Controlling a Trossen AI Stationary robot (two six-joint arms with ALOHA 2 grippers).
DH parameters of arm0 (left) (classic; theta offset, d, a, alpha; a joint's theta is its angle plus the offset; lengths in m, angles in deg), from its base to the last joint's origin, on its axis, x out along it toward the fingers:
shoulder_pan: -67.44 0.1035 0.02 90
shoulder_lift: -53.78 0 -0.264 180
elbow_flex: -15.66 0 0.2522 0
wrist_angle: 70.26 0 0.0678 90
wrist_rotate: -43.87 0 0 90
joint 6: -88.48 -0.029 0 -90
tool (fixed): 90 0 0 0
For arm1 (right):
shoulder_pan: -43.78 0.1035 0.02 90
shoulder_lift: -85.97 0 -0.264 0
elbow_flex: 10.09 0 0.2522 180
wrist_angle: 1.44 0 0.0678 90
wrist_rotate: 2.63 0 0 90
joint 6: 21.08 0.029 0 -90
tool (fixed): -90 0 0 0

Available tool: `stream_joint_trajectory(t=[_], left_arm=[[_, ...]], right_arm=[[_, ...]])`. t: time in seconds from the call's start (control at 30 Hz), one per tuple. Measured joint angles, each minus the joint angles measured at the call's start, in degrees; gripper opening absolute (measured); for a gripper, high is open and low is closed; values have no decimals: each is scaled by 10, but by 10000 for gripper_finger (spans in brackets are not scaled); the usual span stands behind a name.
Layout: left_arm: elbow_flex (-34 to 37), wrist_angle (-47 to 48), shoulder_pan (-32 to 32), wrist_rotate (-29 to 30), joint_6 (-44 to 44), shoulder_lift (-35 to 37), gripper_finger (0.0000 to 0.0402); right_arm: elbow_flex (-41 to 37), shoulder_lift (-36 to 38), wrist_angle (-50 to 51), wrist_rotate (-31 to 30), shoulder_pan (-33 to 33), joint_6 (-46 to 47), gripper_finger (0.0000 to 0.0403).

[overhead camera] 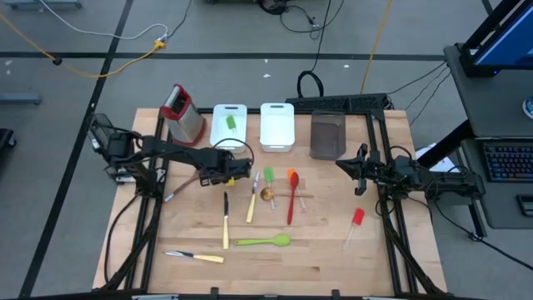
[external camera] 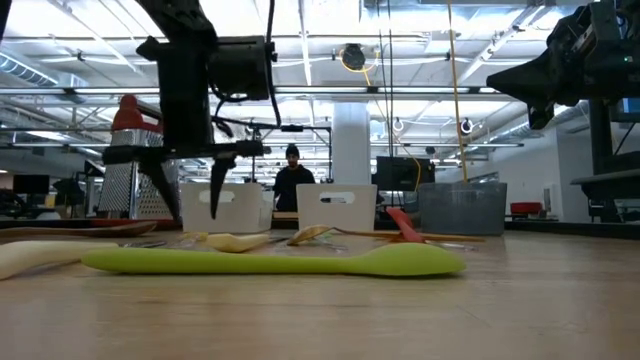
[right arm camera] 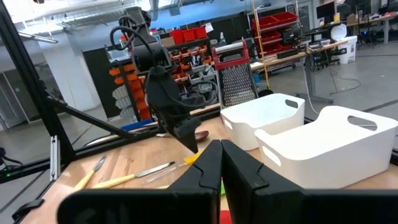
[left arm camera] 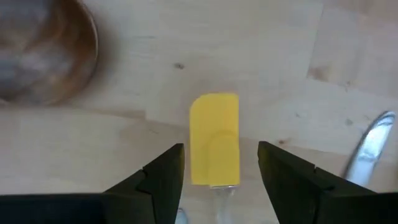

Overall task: Pick & Place Kitchen Items
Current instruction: Put the yellow spatula into the left white bin

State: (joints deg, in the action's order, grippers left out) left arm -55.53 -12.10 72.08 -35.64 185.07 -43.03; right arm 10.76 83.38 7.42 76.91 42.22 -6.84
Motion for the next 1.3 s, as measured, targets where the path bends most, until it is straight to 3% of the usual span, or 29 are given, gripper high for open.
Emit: stream_joint_trajectory(t=[0.5,0.6,0.83,0.93,1.3], left_arm=[[-8,-23,18,-47,-27,-105,206],[-8,-25,18,-49,-34,-106,176],[-7,-33,16,-29,-52,-101,48],[-7,-42,16,-22,-55,-101,19],[0,-43,17,-19,-65,-73,17]], right_arm=[[0,0,0,0,0,0,4],[0,0,0,0,0,0,4],[0,0,0,0,0,0,4],[0,0,0,0,0,0,4],[0,0,0,0,0,0,4]])
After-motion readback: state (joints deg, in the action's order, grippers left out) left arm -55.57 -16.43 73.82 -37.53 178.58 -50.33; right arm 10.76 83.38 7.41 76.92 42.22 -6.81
